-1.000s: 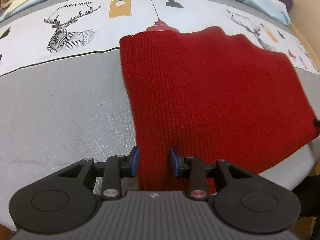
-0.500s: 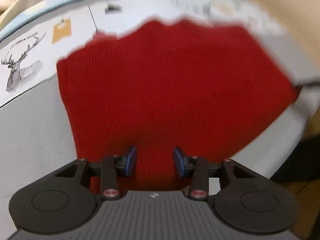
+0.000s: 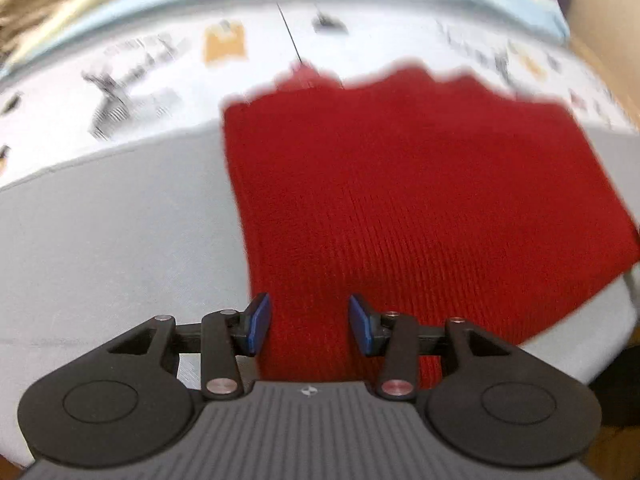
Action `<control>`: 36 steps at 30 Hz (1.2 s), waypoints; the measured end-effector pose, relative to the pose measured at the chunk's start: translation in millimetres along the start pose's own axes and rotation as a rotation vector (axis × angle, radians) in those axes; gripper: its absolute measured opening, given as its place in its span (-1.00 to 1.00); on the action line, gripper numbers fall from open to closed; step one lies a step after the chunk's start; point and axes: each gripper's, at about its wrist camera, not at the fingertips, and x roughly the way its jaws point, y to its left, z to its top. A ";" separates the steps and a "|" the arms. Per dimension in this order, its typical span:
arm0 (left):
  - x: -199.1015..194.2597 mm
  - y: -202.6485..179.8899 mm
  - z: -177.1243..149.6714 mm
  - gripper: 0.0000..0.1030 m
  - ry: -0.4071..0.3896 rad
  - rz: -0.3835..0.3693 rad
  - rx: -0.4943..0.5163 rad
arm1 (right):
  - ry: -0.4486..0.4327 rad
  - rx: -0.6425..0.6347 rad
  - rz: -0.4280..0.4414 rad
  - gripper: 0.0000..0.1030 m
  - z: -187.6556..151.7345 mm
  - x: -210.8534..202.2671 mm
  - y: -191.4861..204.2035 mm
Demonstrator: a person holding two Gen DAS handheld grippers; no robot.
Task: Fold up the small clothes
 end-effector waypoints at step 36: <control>-176.3 169.0 -70.8 0.50 -0.617 0.193 -0.433 | -0.206 -0.194 0.174 -0.07 -15.5 -47.7 213.2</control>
